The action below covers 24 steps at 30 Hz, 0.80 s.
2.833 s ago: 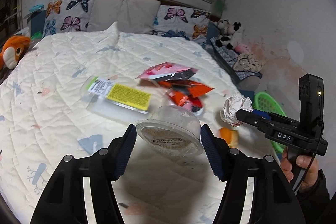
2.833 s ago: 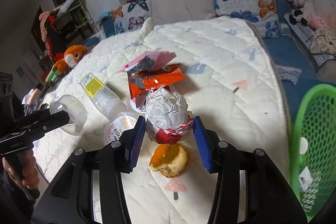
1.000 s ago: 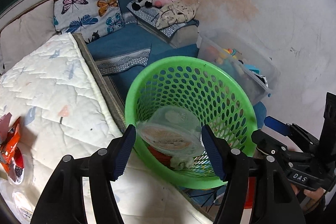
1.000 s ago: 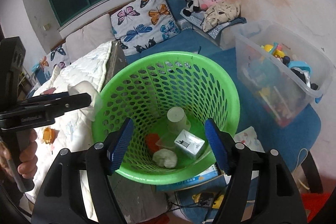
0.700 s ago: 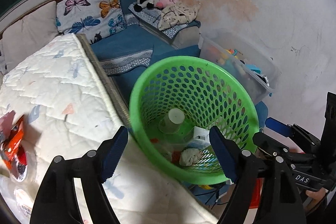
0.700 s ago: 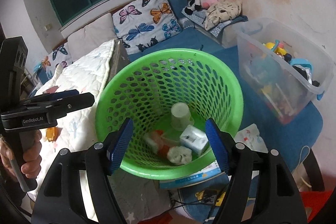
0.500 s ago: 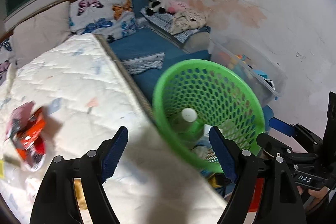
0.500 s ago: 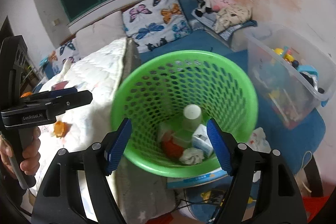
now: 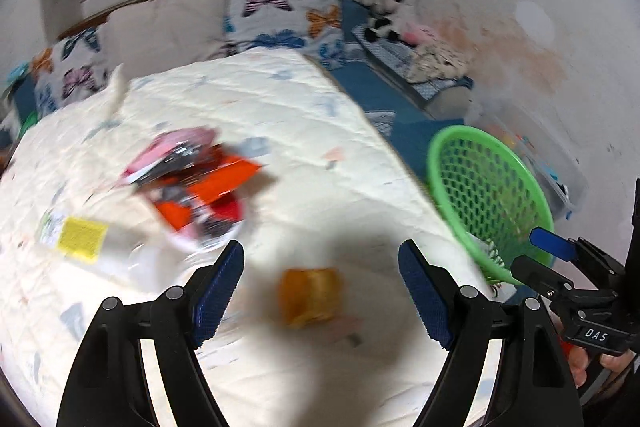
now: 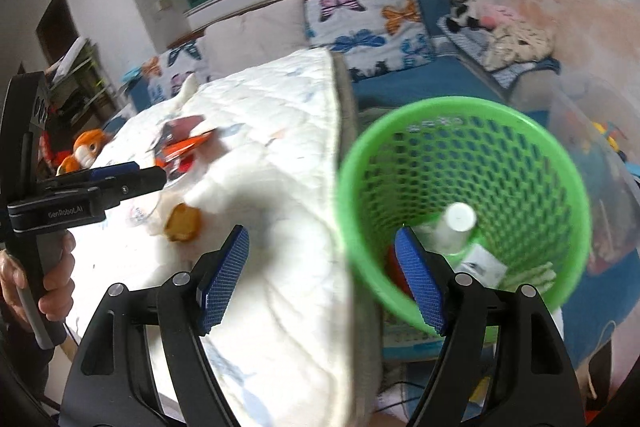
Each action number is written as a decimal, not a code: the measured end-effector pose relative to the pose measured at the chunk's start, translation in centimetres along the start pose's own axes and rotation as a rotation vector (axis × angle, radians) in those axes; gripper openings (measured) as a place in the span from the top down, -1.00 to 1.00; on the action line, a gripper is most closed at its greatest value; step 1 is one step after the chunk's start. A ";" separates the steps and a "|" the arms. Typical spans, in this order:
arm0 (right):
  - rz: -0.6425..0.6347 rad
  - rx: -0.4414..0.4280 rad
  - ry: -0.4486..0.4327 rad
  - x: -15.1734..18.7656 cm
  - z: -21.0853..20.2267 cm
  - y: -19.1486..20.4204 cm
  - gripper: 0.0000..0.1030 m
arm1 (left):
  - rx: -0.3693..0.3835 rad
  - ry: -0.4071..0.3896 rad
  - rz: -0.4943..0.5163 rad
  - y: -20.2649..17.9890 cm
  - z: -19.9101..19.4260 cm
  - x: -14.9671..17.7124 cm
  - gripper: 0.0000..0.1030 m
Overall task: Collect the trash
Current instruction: 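Move both open tools back toward the orange peel on the mattress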
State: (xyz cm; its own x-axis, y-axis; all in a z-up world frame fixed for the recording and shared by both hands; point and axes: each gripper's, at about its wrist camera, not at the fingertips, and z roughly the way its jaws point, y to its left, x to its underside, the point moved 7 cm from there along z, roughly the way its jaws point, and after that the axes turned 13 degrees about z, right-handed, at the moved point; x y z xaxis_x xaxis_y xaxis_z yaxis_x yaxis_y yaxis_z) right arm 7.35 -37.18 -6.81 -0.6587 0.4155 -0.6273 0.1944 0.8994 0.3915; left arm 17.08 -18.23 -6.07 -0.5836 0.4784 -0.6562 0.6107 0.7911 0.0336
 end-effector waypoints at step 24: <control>-0.136 -0.115 0.175 4.4 9.5 12.1 -0.42 | -0.094 0.001 -0.196 10.5 -4.0 8.3 -0.49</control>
State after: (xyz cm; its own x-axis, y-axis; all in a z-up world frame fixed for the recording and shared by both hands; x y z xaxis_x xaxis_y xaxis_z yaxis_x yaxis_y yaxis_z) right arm 13.72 -23.17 -11.17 -0.7912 0.2524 -0.5571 0.0176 0.9199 0.3918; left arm 16.47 -4.45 -8.14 -0.6870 0.3121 -0.6562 0.4327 0.9012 -0.0244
